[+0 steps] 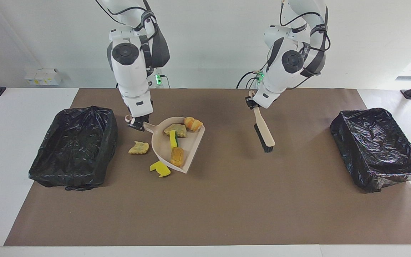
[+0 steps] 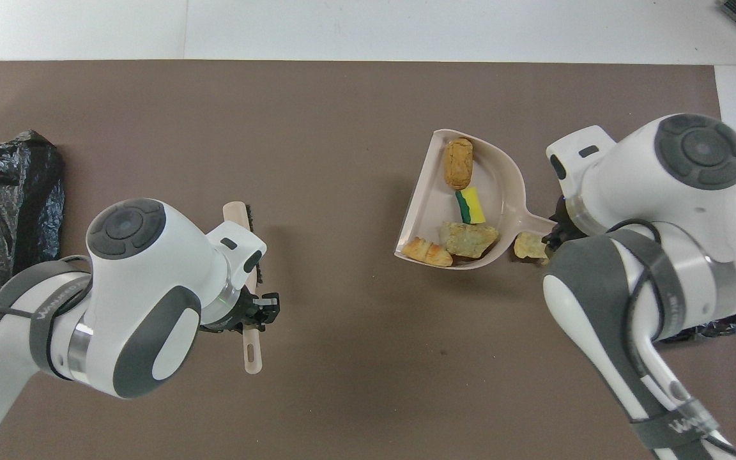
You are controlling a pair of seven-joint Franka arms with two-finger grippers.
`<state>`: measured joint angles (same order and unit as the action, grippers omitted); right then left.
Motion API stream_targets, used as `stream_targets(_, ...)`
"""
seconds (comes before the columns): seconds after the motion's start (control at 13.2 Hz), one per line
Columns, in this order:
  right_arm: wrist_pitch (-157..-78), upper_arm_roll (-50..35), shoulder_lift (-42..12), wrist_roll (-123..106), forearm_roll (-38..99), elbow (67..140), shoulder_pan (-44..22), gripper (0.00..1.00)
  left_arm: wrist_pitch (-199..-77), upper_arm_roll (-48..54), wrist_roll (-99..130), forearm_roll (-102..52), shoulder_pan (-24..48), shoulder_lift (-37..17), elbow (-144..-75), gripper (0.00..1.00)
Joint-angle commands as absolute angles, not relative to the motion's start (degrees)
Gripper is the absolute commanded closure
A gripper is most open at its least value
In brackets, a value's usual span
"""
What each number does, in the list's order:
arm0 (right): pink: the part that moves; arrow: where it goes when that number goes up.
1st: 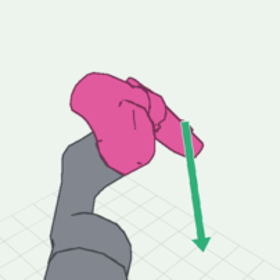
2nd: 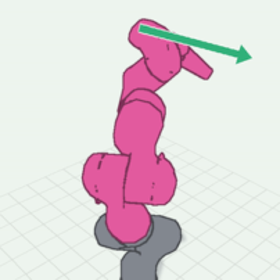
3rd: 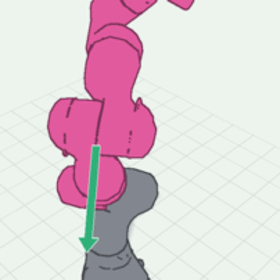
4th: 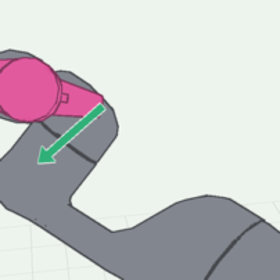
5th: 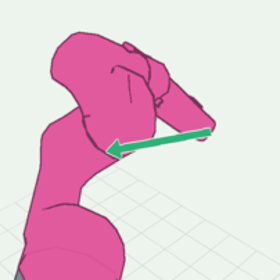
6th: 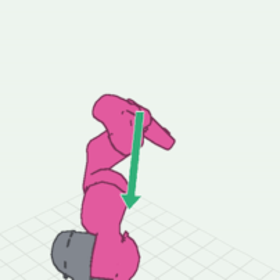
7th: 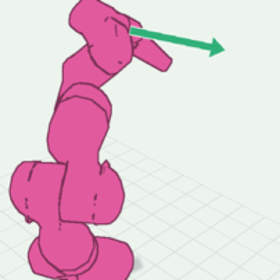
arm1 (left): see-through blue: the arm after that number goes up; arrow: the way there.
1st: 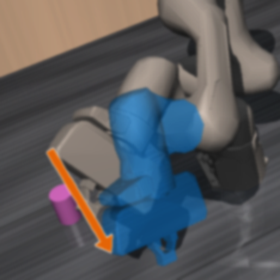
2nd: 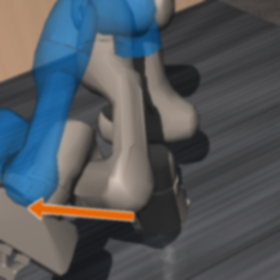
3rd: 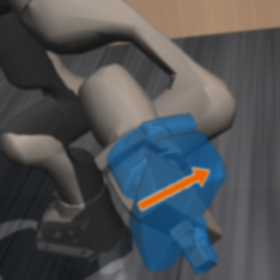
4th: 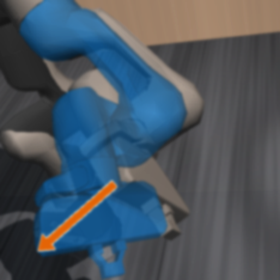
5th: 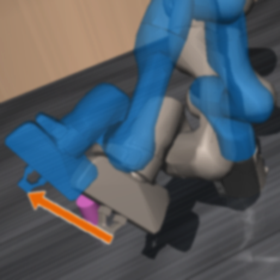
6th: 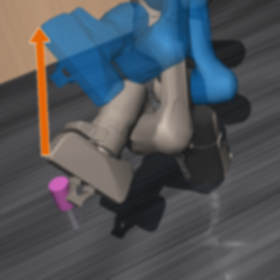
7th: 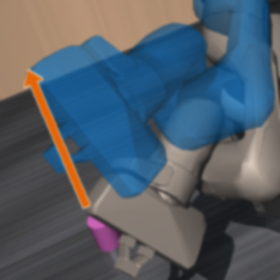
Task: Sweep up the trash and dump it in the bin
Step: 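Carry the dustpan to the bin with the right gripper and tip it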
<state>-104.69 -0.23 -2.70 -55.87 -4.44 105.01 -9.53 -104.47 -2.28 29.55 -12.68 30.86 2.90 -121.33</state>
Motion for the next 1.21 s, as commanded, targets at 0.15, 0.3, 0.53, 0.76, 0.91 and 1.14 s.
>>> stream_targets(0.15,-96.5,-0.4,-1.1,-71.7,-3.1,99.7,7.6,1.00,-112.7,-2.5,39.9,-12.5,43.3,4.3,-127.7,1.00)
stream_targets(0.3,-96.6,-0.2,-1.1,-77.5,-3.3,99.5,14.7,1.00,-116.5,-2.5,40.2,-12.9,47.7,4.2,-132.0,1.00)
stream_targets(0.53,-99.7,1.1,-1.1,-86.5,-6.5,98.8,22.0,1.00,-120.4,-2.5,40.9,-13.3,50.2,5.0,-136.1,1.00)
stream_targets(0.76,-107.7,1.1,-1.8,-94.2,-14.2,99.2,25.8,1.00,-120.4,-2.5,41.2,-13.4,50.1,4.8,-136.1,1.00)
stream_targets(0.91,-111.3,1.1,-2.7,-97.4,-17.5,100.7,28.1,1.00,-120.8,-2.5,40.5,-13.4,49.6,4.7,-136.0,0.32)
stream_targets(1.14,-118.2,1.1,-3.9,-98.0,-28.0,103.8,28.0,1.00,-120.1,-3.0,40.3,-13.4,47.3,3.8,-134.3,0.00)
